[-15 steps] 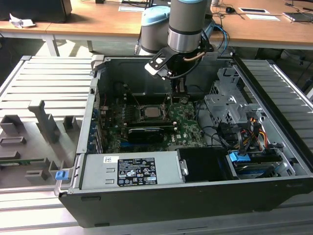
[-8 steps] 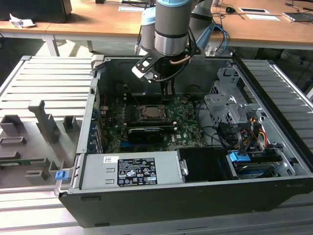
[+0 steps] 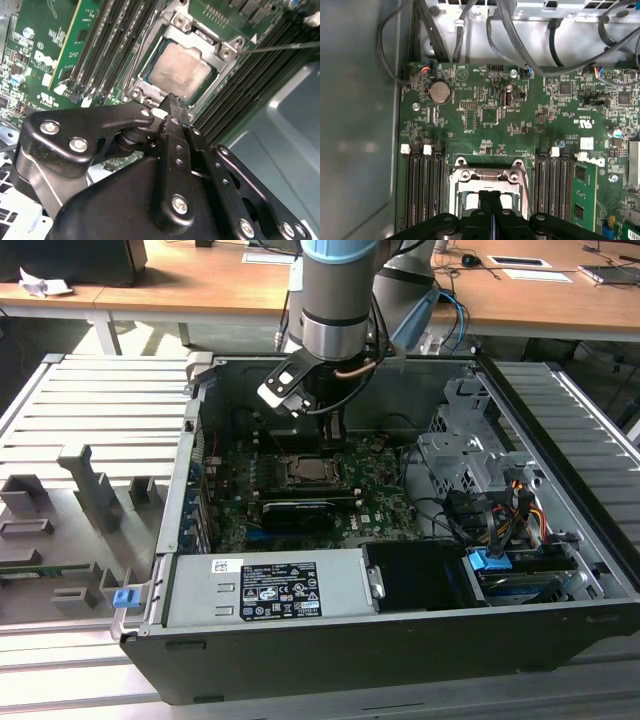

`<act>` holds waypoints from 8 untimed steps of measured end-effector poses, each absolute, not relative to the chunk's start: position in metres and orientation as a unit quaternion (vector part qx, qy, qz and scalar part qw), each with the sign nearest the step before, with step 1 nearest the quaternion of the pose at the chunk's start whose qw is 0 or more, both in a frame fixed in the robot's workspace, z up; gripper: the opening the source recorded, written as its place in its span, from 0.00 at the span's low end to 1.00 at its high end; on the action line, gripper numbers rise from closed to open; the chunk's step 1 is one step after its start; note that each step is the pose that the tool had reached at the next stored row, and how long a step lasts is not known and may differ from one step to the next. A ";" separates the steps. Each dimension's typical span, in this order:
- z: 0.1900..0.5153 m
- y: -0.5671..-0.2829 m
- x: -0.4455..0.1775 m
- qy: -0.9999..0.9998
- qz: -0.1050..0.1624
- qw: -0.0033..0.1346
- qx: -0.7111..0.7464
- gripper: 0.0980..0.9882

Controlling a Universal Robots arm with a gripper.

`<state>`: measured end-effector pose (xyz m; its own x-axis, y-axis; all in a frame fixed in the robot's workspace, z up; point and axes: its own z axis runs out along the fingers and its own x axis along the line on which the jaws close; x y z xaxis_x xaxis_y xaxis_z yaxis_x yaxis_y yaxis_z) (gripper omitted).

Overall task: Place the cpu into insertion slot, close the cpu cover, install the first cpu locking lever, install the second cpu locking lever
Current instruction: 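Close the cpu cover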

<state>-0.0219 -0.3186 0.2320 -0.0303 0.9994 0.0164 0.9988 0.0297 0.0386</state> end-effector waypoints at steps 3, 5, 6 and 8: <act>0.232 -0.319 -0.026 0.717 0.020 0.008 0.696 0.01; 0.232 -0.319 -0.029 0.717 0.020 0.008 0.696 0.01; 0.232 -0.319 -0.031 0.717 0.020 0.008 0.696 0.01; 0.232 -0.319 -0.033 0.717 0.020 0.008 0.696 0.01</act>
<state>-0.0326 -0.3186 0.2320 -0.0303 0.9994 0.0164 0.9988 0.0297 0.0386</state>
